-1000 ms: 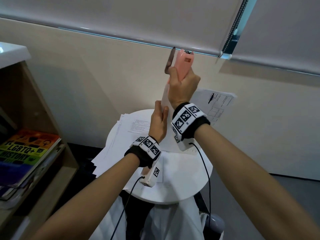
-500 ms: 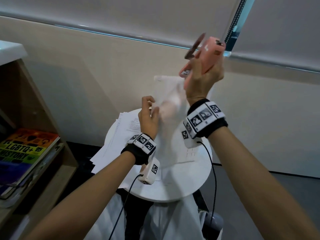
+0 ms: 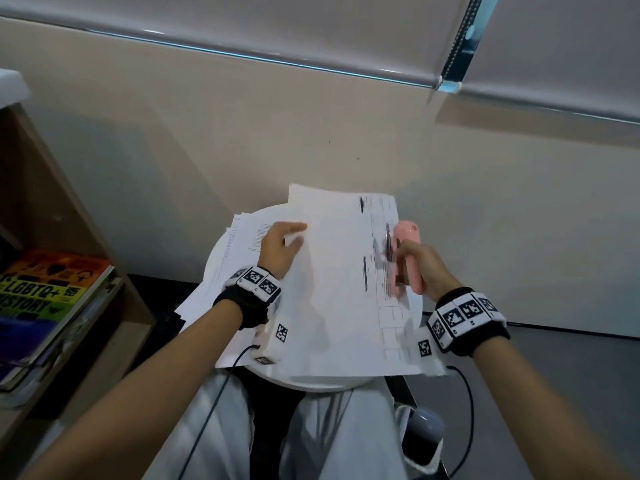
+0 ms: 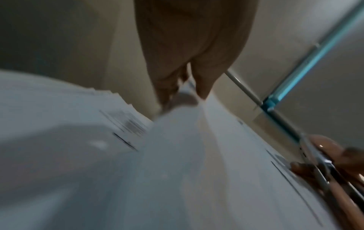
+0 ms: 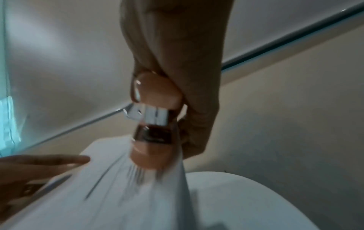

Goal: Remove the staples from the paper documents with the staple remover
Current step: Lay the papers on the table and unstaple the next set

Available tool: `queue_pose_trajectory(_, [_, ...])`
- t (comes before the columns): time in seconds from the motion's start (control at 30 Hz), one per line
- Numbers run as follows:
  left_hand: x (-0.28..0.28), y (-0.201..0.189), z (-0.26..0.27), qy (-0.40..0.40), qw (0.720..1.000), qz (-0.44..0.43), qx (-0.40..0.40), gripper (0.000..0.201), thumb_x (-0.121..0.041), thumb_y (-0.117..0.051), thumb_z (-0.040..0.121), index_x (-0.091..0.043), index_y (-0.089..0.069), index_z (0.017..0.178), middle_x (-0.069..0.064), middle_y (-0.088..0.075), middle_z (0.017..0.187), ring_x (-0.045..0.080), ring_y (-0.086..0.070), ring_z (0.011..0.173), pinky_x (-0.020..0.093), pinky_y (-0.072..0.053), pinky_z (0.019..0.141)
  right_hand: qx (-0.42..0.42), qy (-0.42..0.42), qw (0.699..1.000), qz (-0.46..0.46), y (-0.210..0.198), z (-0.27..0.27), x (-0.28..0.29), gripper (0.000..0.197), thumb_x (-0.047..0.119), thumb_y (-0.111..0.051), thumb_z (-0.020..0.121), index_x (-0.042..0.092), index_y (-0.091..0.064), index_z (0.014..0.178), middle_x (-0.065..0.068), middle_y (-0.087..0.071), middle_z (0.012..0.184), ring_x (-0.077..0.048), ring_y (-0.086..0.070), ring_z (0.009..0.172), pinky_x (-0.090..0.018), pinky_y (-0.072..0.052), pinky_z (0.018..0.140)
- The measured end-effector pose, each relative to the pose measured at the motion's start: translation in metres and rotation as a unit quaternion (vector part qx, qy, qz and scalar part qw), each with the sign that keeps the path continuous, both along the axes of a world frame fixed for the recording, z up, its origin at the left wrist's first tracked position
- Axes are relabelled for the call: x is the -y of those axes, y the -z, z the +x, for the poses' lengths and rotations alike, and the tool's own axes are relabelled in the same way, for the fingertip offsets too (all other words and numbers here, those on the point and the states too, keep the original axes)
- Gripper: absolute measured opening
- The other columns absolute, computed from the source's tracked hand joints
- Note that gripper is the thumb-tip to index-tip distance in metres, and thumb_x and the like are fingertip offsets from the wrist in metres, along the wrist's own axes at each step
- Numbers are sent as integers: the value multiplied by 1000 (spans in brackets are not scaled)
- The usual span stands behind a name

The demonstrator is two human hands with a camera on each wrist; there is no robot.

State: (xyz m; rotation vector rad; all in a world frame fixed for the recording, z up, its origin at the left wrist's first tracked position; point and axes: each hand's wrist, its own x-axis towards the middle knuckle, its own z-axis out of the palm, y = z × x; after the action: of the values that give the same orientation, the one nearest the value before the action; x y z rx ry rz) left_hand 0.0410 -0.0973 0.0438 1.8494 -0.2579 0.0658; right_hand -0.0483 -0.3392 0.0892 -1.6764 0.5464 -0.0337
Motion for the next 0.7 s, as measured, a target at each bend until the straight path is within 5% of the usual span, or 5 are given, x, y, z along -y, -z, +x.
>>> queue_pose_trajectory(0.1, [-20,24,6,-28,973,206,-96,50,-13,-70,81,-11,-55,129,12,-44,137,32,-40,129,39,-36,104,-65,41,995,-67,28,7,15,11,12,-58,83,3,-61,88,-7,-61,72,-20,-52,58,-25,-41,55])
queue_pose_trajectory(0.23, [-56,37,-2,-128,876,410,-222,84,-43,-76,72,3,-37,131,19,-25,138,38,-26,130,48,-33,104,-118,95,981,-122,65,18,29,20,17,-64,81,-2,-63,88,-14,-62,80,-25,-55,61,-28,-44,54])
queue_pose_trajectory(0.43, [-78,58,-3,-136,848,465,-215,87,-53,-78,65,1,-41,124,19,-34,131,35,-34,124,41,-39,98,-126,141,968,-164,92,41,40,54,17,-71,64,-12,-57,108,-21,-63,92,-28,-57,70,-25,-40,50])
queue_pose_trajectory(0.6, [-83,60,9,-120,837,470,-253,95,-55,-79,62,0,-38,127,19,-35,132,36,-31,127,47,-37,100,-159,109,926,-326,92,36,28,52,34,-71,72,-2,-63,109,-15,-48,134,-34,-48,112,-43,-42,95])
queue_pose_trajectory(0.7, [-84,61,18,-108,837,471,-258,103,-58,-78,62,1,-34,133,17,-36,133,35,-35,127,45,-36,104,-87,41,934,-343,79,14,-1,50,52,-59,76,5,-65,93,-16,-60,109,-33,-58,97,-36,-48,79])
